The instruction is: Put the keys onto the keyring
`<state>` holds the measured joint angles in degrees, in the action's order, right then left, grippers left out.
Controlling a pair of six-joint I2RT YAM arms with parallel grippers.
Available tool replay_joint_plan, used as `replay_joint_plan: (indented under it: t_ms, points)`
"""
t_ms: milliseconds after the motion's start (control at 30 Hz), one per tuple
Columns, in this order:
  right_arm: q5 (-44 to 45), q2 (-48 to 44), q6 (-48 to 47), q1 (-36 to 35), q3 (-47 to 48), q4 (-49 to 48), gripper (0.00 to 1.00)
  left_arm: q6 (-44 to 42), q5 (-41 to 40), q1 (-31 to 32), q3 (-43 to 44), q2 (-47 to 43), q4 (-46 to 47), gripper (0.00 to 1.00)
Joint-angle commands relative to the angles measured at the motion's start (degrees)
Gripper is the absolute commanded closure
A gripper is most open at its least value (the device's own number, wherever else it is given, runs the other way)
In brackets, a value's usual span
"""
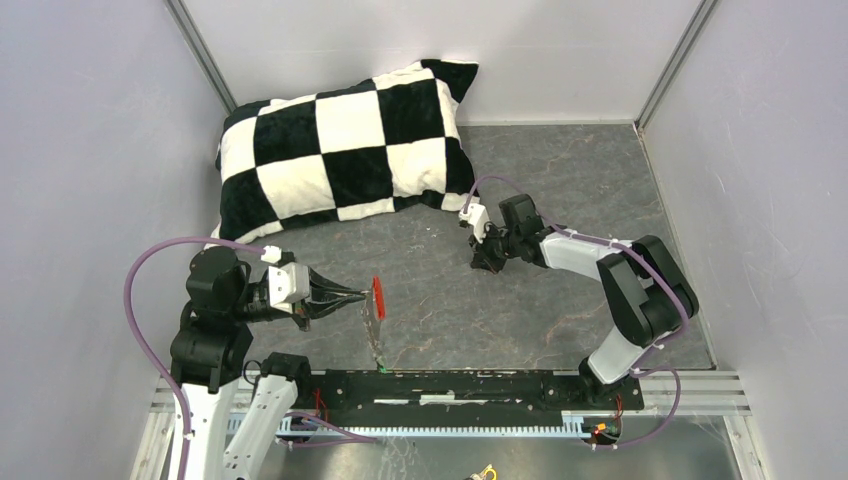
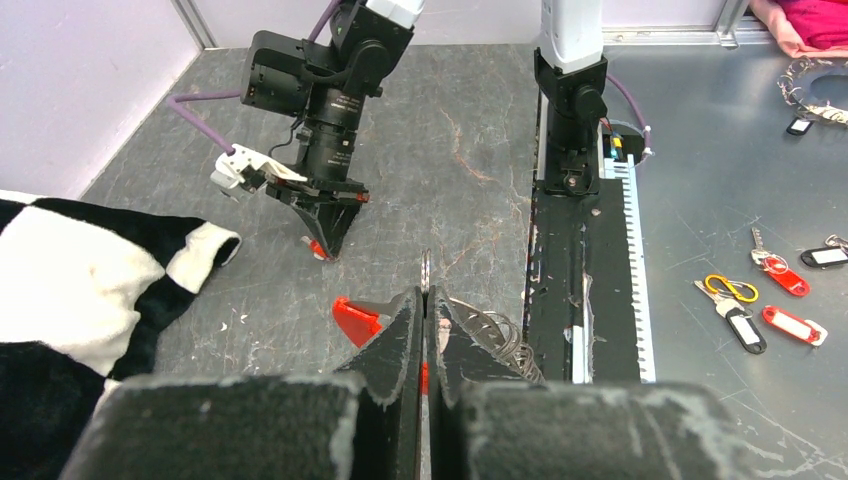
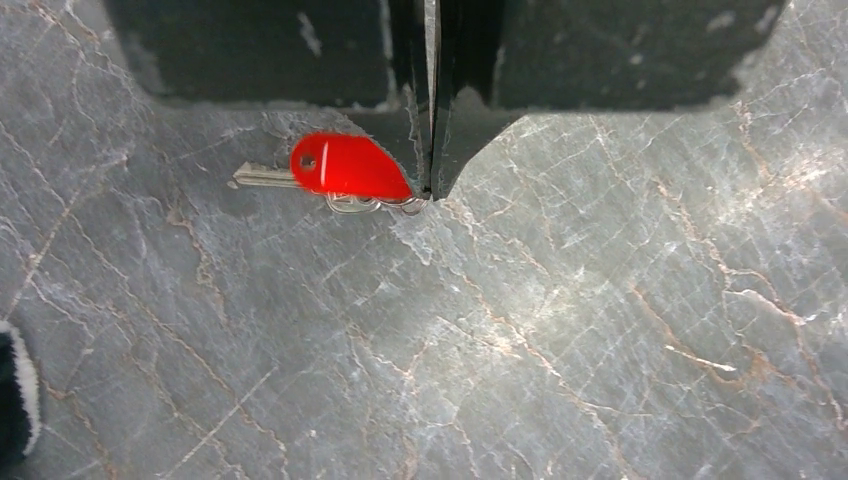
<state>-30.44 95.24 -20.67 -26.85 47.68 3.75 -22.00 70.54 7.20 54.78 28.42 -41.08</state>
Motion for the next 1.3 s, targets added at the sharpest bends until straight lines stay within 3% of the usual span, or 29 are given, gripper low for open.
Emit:
replay_joint_plan:
  t_ms: [0, 500, 967, 1267]
  points:
    - [-4.03, -1.89, 0.36, -0.19, 1.41, -0.24, 1.00, -1.72, 0.16, 0.08, 1.73, -0.21, 0.38, 0.98]
    - [-17.55, -14.55, 8.09, 0.05, -5.31, -8.85, 1.00, -2.17, 0.91, 0.08, 0.86, -0.25, 0.38, 0.98]
    - [-33.09, -12.34, 12.28, -0.35, -8.95, -14.23, 1.00, -2.69, 1.12, 0.09, 0.38, -0.34, 0.39, 0.98]
    - [-34.25, -21.88, 25.71, -8.27, -13.21, -29.88, 1.00, -2.84, 2.41, 0.09, 0.05, -0.04, 0.35, 0.98]
